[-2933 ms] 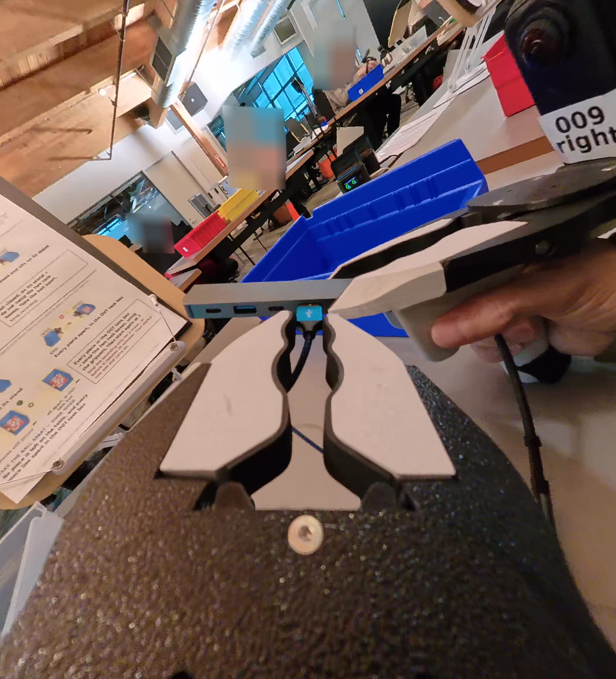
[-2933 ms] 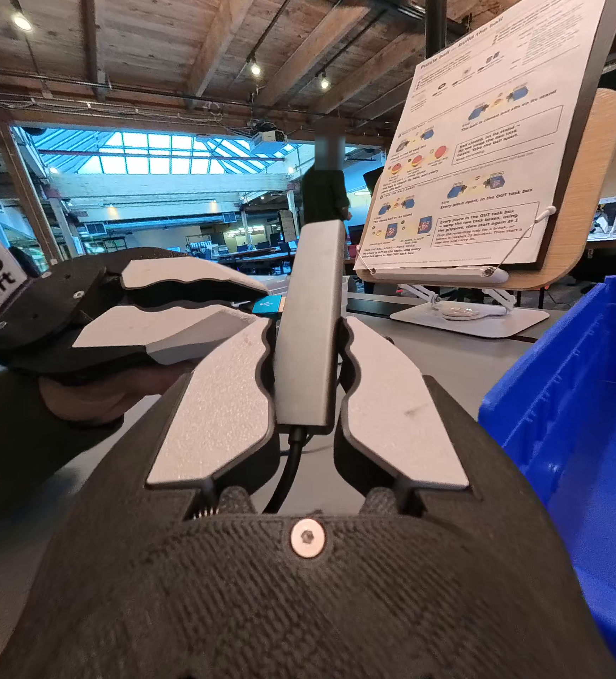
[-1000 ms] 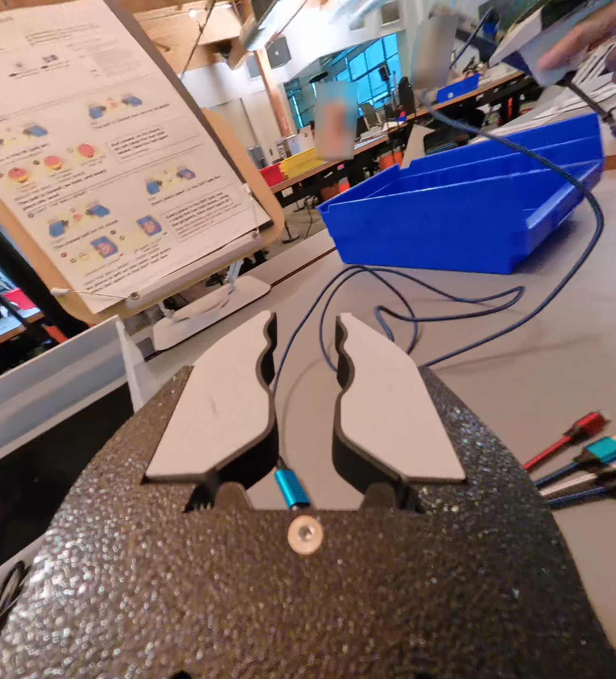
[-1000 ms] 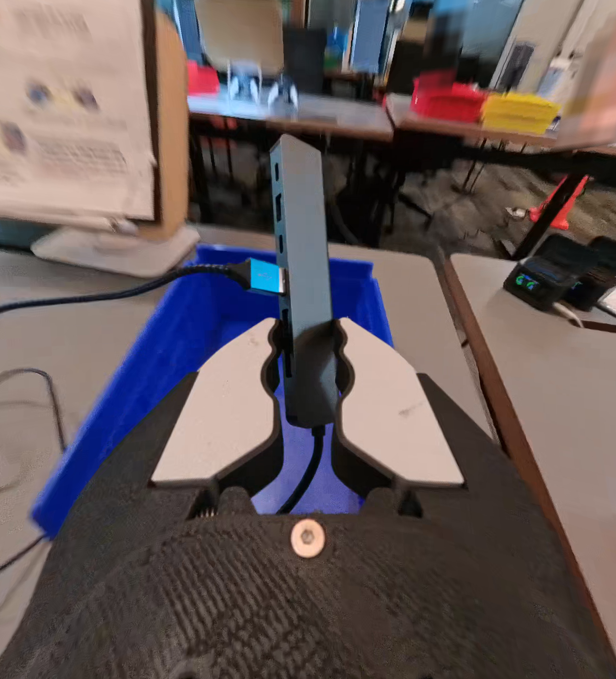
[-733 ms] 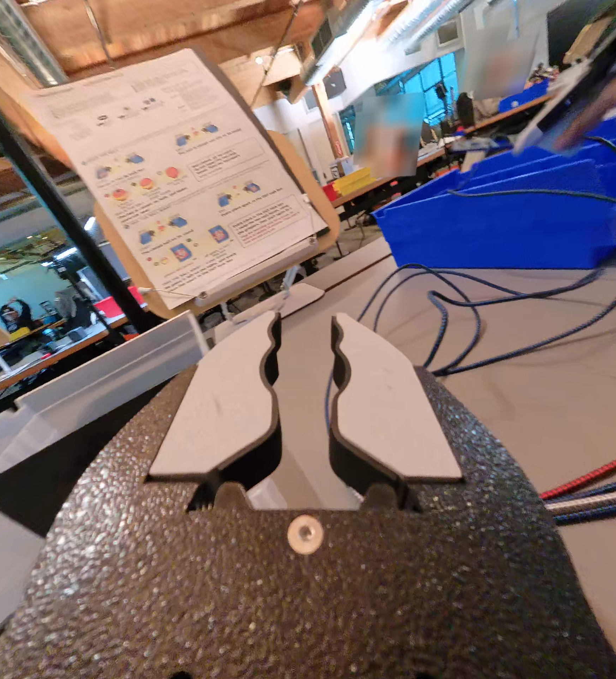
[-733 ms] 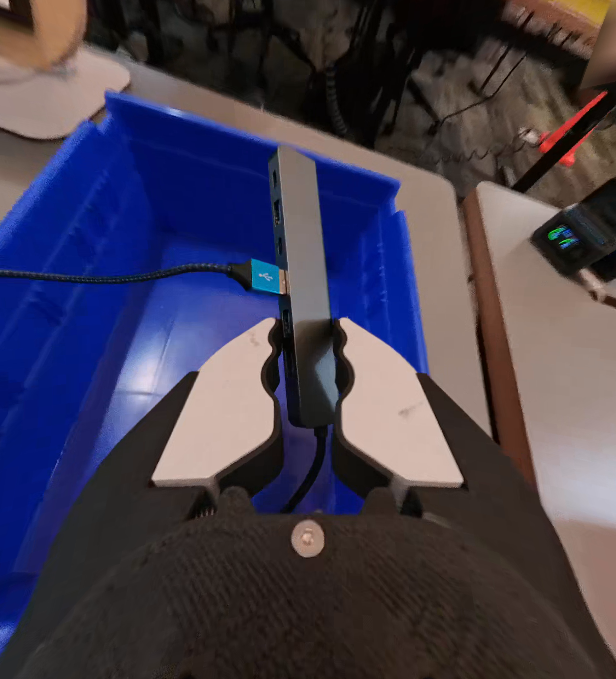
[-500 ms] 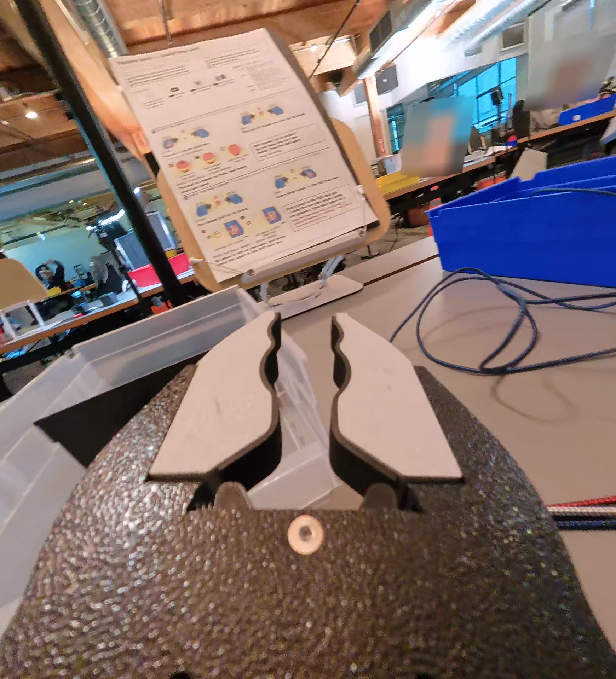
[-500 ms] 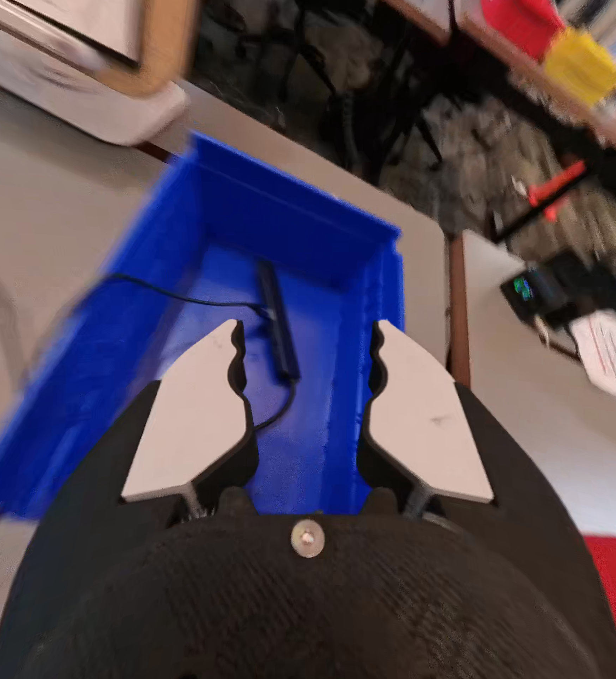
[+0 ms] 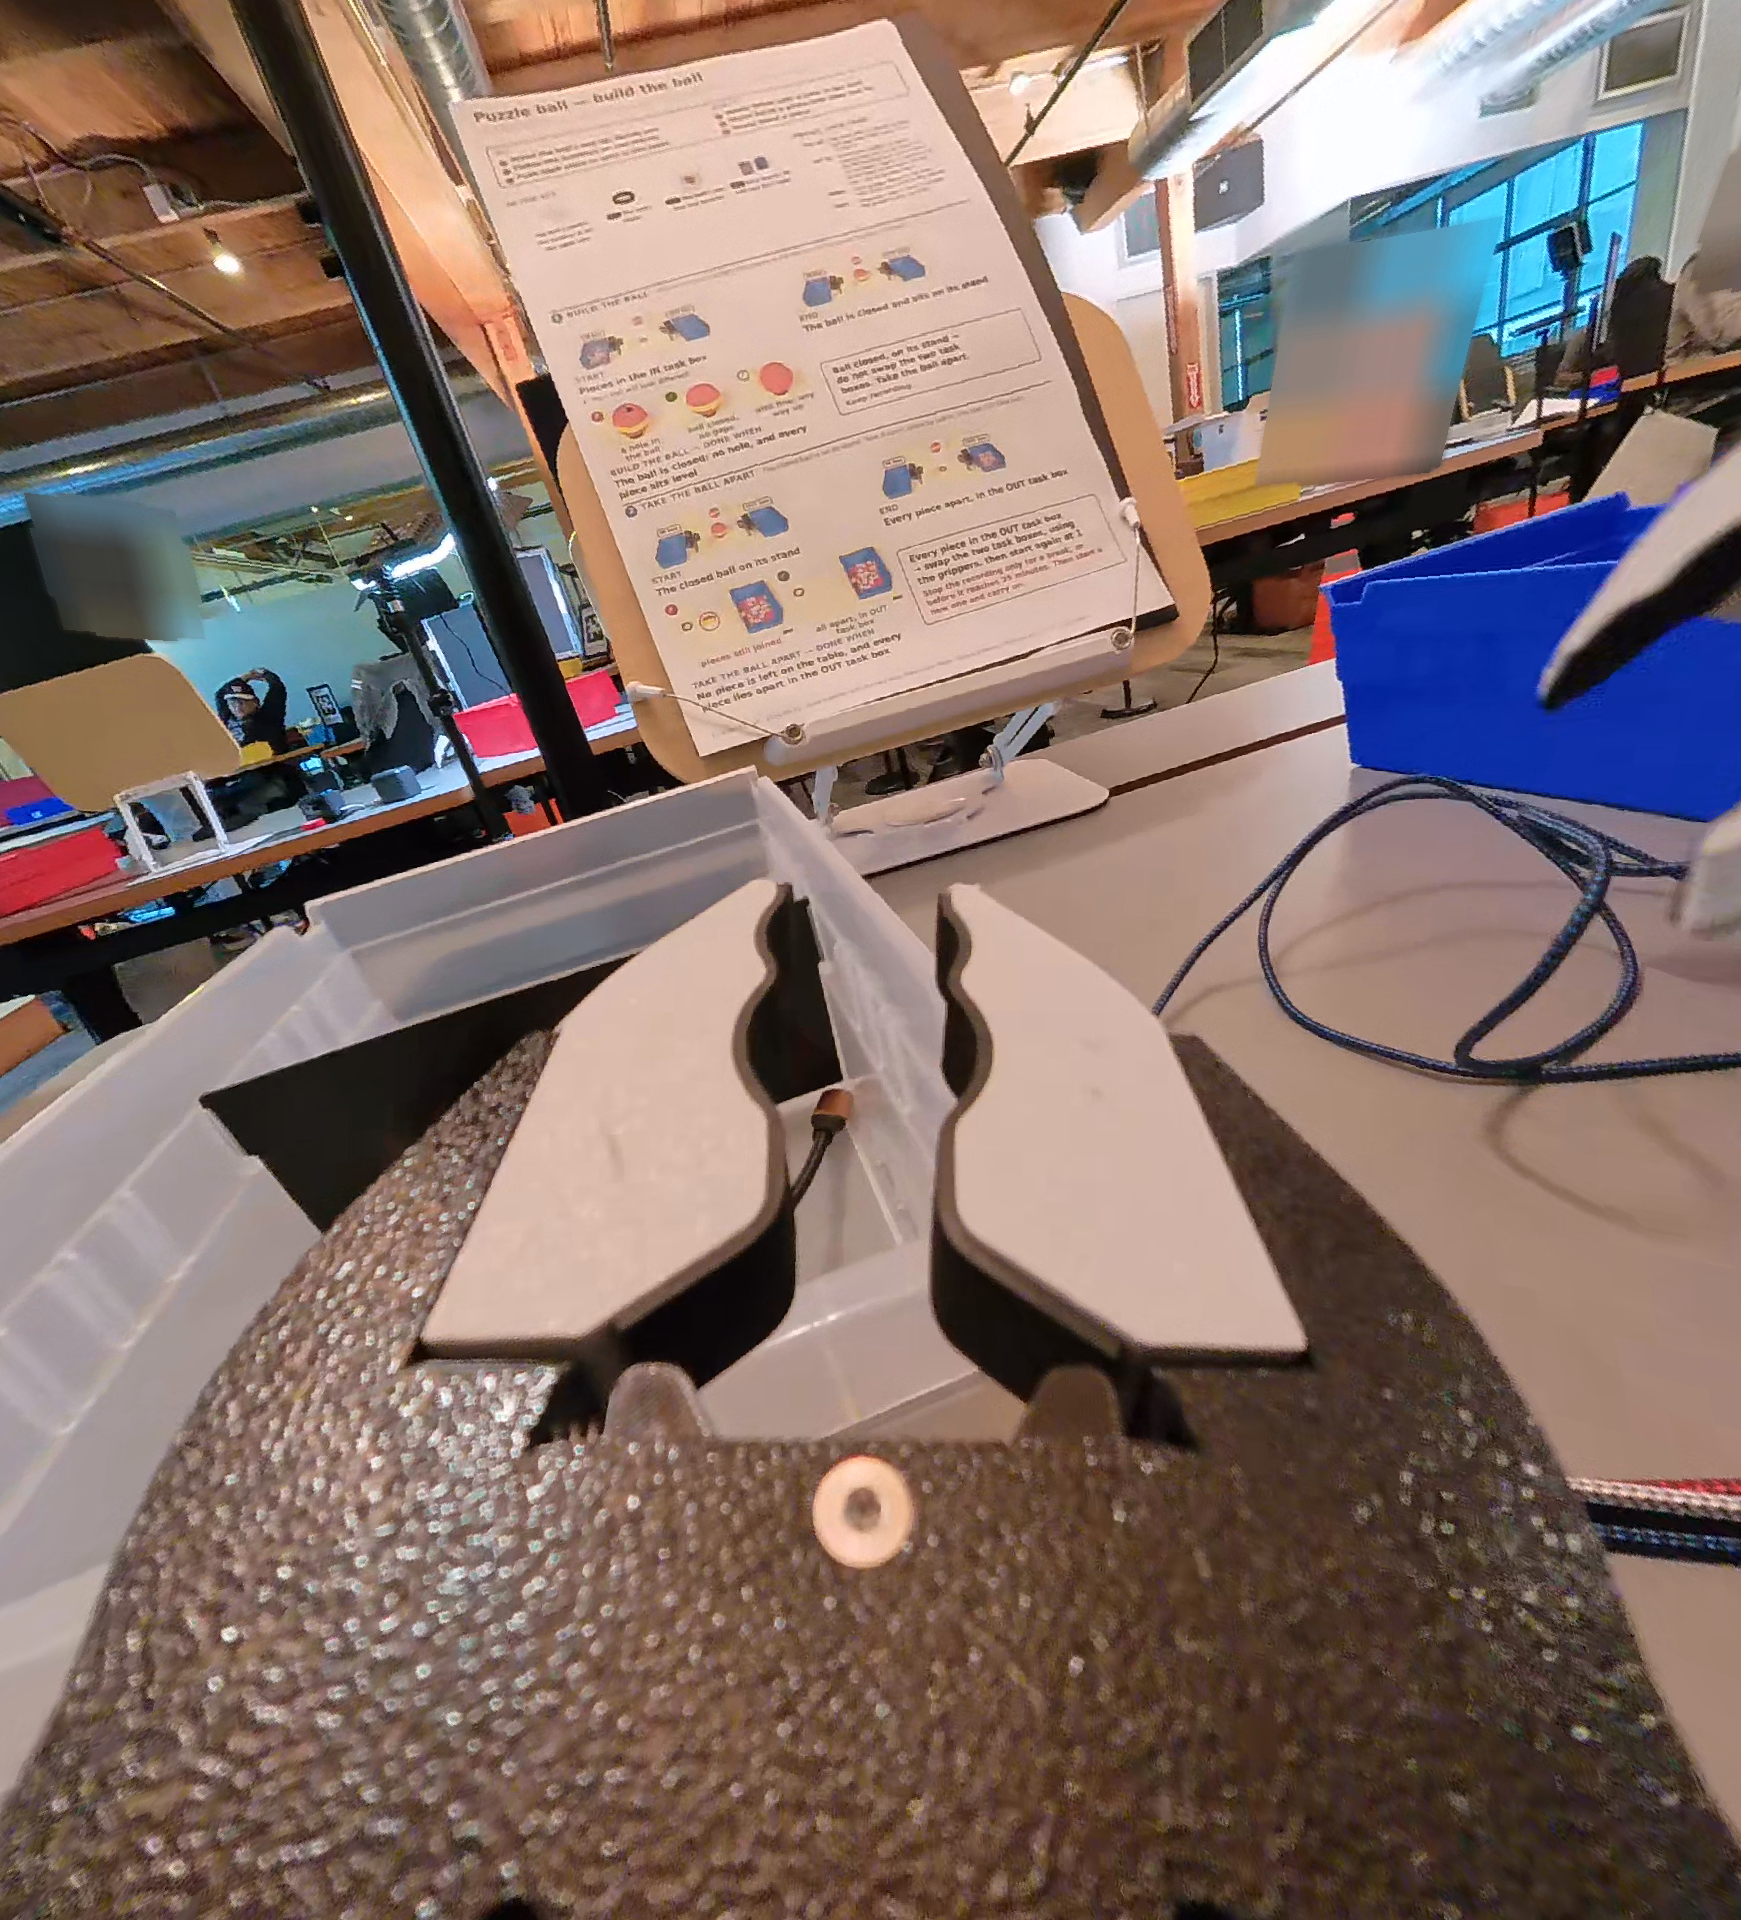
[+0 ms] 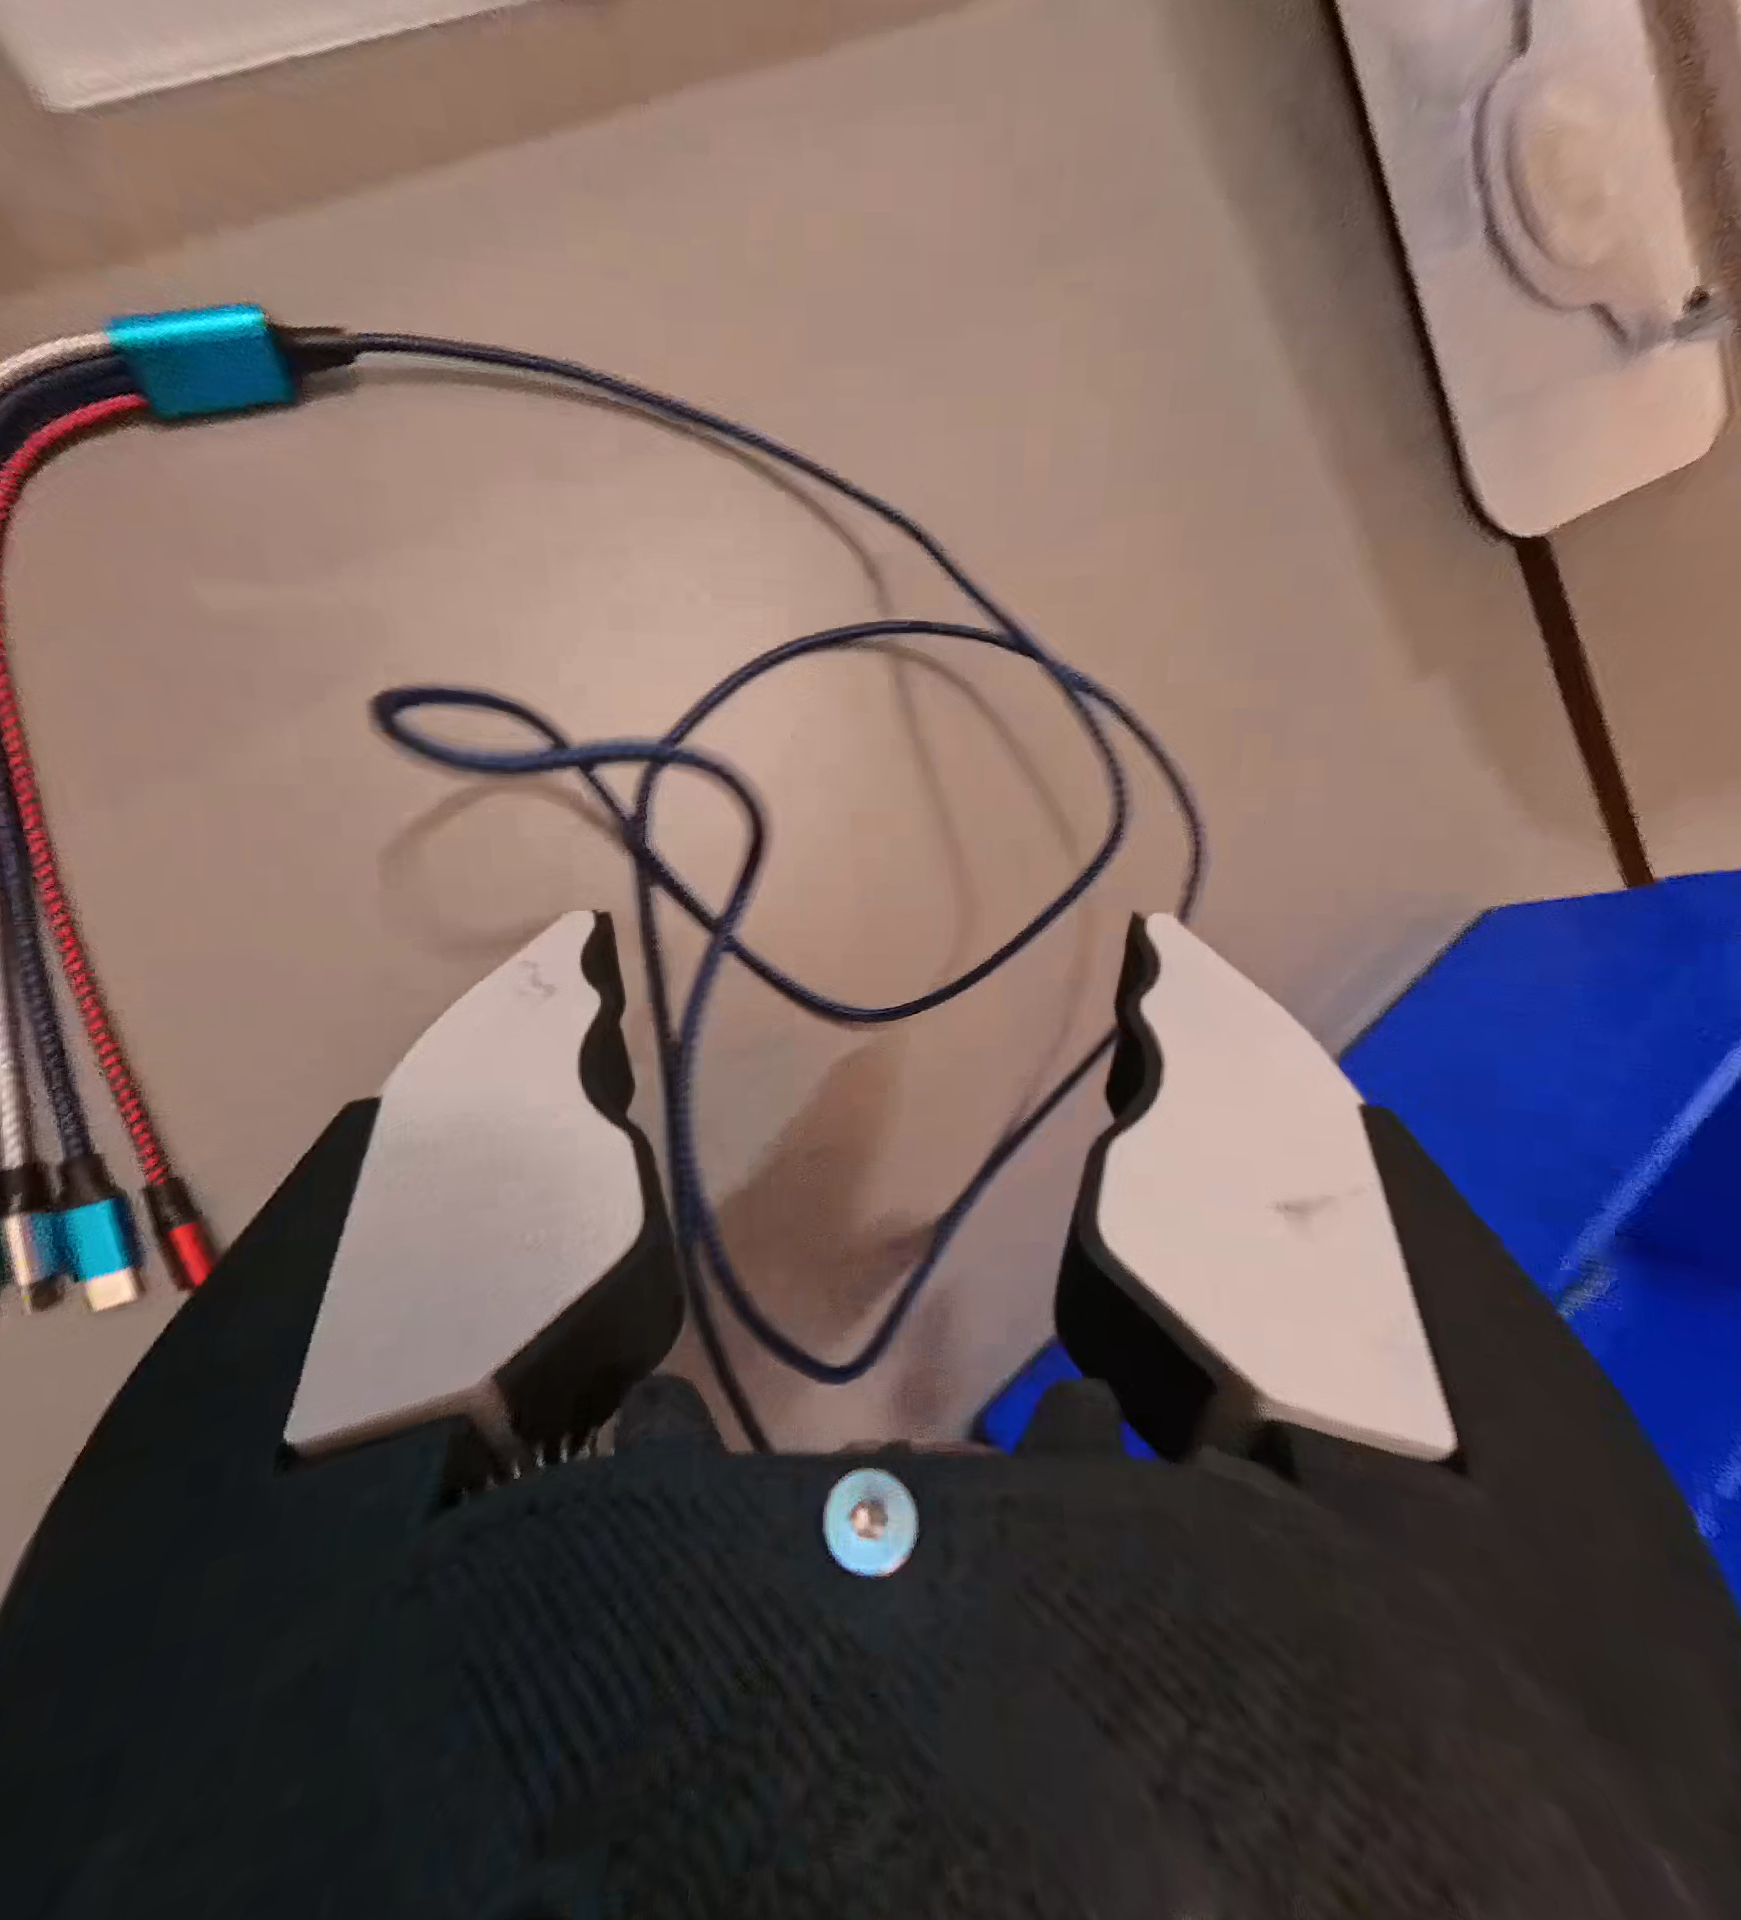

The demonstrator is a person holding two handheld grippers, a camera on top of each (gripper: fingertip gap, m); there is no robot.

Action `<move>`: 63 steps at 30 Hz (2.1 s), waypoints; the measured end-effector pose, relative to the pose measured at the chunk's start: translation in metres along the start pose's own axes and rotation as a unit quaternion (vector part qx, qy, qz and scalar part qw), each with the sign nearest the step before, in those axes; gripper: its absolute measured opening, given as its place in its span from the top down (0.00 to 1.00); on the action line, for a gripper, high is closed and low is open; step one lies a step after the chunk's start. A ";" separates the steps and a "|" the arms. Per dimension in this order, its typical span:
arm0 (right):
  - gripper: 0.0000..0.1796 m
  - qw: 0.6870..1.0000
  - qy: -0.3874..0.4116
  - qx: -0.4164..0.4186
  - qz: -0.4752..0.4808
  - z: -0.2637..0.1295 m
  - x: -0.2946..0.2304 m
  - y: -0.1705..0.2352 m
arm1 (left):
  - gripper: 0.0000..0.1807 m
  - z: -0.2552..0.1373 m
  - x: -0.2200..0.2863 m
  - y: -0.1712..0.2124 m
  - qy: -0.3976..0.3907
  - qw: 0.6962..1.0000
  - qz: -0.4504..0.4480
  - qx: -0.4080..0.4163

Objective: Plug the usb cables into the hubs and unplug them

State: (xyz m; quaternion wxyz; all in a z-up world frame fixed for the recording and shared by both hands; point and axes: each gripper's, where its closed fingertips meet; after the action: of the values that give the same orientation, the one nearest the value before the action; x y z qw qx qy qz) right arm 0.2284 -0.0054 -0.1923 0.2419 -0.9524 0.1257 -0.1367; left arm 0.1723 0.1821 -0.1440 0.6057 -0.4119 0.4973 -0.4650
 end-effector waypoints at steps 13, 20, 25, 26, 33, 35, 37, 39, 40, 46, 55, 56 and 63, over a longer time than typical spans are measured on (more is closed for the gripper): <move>0.41 0.956 -0.250 -0.119 0.094 0.033 0.043 0.016 | 0.86 0.000 0.006 -0.003 0.014 1.000 -0.001 0.003; 0.42 0.950 -0.276 -0.139 0.046 0.032 0.053 0.016 | 0.86 -0.001 0.011 -0.001 0.023 1.000 0.009 0.000; 0.39 0.960 -0.263 -0.085 0.037 0.029 0.071 0.000 | 0.86 -0.002 0.009 -0.001 0.022 1.000 0.002 0.000; 0.38 0.951 -0.293 -0.085 0.051 0.030 0.064 0.000 | 0.86 -0.002 0.010 -0.001 0.024 1.000 -0.001 0.000; 0.31 0.927 -0.357 -0.111 0.025 0.030 0.035 0.011 | 0.86 -0.002 0.016 -0.001 0.035 0.999 0.012 0.001; 0.22 0.915 -0.380 -0.133 0.017 0.022 0.023 0.016 | 0.86 -0.003 0.017 -0.001 0.037 0.999 0.015 0.003; 0.22 0.915 -0.369 -0.163 0.011 0.020 0.022 0.024 | 0.86 -0.003 0.019 -0.001 0.040 0.999 0.017 0.002; 0.20 0.912 -0.370 -0.175 0.011 0.018 0.019 0.027 | 0.86 -0.003 0.018 -0.002 0.039 0.999 0.013 0.004; 0.19 0.912 -0.374 -0.170 0.017 0.017 0.016 0.025 | 0.86 -0.003 0.017 -0.002 0.038 0.999 0.010 0.006; 0.19 0.946 -0.282 -0.157 0.033 0.027 0.041 0.023 | 0.86 -0.004 0.018 -0.002 0.041 0.999 0.013 0.007; 0.19 0.933 -0.318 -0.165 -0.020 0.017 0.005 0.031 | 0.85 -0.004 0.020 -0.003 0.045 0.999 0.013 0.010; 0.19 0.937 -0.308 -0.165 -0.020 0.019 0.005 0.031 | 0.85 -0.004 0.020 -0.003 0.044 0.999 0.013 0.011; 0.19 0.946 -0.261 -0.189 0.036 0.041 0.032 0.041 | 0.85 -0.005 0.020 -0.004 0.045 0.999 0.015 0.012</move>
State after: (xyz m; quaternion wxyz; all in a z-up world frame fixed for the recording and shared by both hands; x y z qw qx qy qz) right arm 0.2644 -0.0325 -0.2411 0.0863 -0.9779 0.1157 0.1514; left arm 0.1686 0.1613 -0.1459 0.5944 -0.3757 0.5243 -0.4803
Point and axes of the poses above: each gripper's, where its closed fingertips meet, z out along the fingers, y out of its underside, x = y × z across the jaws, and after that the axes turned 10 degrees about -y, right-handed
